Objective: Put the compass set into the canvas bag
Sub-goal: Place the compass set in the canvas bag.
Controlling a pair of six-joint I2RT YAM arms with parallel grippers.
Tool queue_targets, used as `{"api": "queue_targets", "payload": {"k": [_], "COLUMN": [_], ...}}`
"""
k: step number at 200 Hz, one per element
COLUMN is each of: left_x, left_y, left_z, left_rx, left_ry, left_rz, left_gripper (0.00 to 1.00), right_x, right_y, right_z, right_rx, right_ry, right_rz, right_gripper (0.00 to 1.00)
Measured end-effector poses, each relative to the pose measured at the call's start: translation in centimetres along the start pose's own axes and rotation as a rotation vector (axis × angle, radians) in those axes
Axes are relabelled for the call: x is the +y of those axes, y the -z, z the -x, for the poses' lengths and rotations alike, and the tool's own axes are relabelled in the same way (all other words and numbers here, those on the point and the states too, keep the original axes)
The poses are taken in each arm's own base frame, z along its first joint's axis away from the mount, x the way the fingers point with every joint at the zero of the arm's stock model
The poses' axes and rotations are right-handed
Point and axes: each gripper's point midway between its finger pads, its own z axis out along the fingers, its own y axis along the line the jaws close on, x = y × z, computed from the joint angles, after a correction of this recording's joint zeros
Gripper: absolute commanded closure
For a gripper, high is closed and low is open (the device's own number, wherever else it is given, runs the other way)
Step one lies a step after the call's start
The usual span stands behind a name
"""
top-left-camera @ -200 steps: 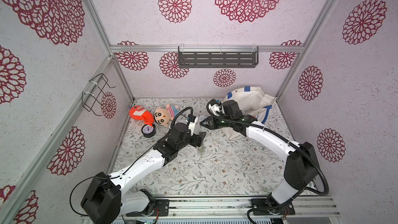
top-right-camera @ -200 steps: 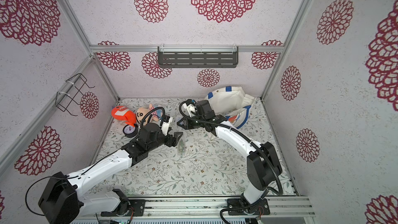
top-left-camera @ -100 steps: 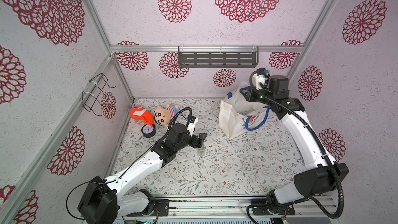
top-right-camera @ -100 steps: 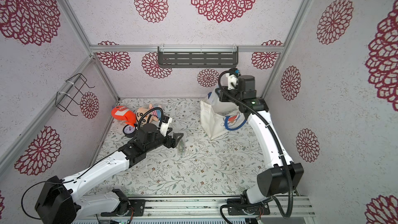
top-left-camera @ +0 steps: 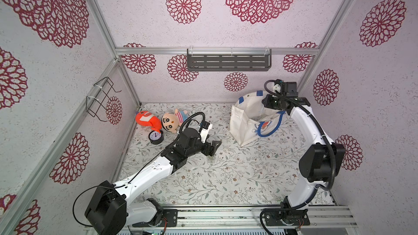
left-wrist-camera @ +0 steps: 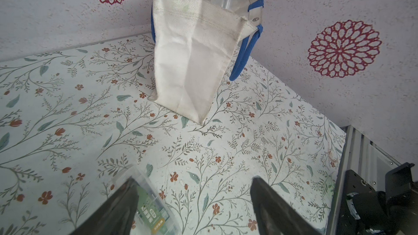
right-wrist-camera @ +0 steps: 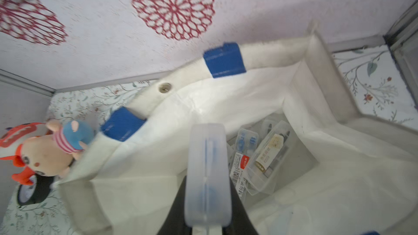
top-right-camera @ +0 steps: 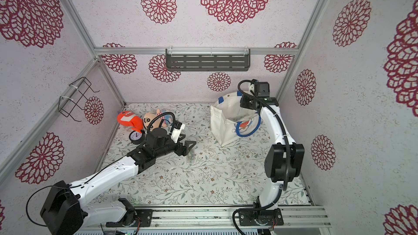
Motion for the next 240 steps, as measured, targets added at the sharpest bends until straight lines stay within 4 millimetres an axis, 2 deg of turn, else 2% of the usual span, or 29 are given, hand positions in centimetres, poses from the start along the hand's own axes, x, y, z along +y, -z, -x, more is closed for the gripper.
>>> {"api": "queue_targets", "payload": {"k": [29, 55, 81, 110, 139, 186, 240], "left_x": [0.1, 0.2, 0.4, 0.6, 1.0, 1.3, 2.5], "left_y": [-0.3, -0.5, -0.6, -0.8, -1.1, -1.4, -2.0], "left_z": [-0.3, -0.6, -0.7, -0.9, -1.5, -1.9, -3.9], "left_rx": [0.011, 0.02, 0.02, 0.027, 0.045, 0.059, 0.127], "left_ry": [0.001, 0.004, 0.004, 0.006, 0.015, 0.03, 0.074], "left_rz": [0.001, 0.007, 0.017, 0.028, 0.044, 0.055, 0.111], "left_gripper": [0.18, 0.18, 0.18, 0.18, 0.17, 0.17, 0.16], "right_x": [-1.0, -1.4, -1.7, -2.3, -2.8, -3.2, -3.0], "right_y": [-2.9, -4.5, -5.7, -6.4, -7.0, -7.0, -6.8], "right_z": [-1.9, -2.4, -2.9, -4.0, -5.0, -5.8, -5.6], "right_rx": [0.07, 0.101, 0.134, 0.19, 0.237, 0.269, 0.262], "right_ry": [0.0, 0.016, 0.038, 0.062, 0.087, 0.11, 0.116], "right_rz": [-0.055, -0.1, -0.138, -0.187, -0.222, -0.239, -0.234], "right_gripper": [1.0, 1.0, 0.95, 0.88, 0.86, 0.67, 0.5]}}
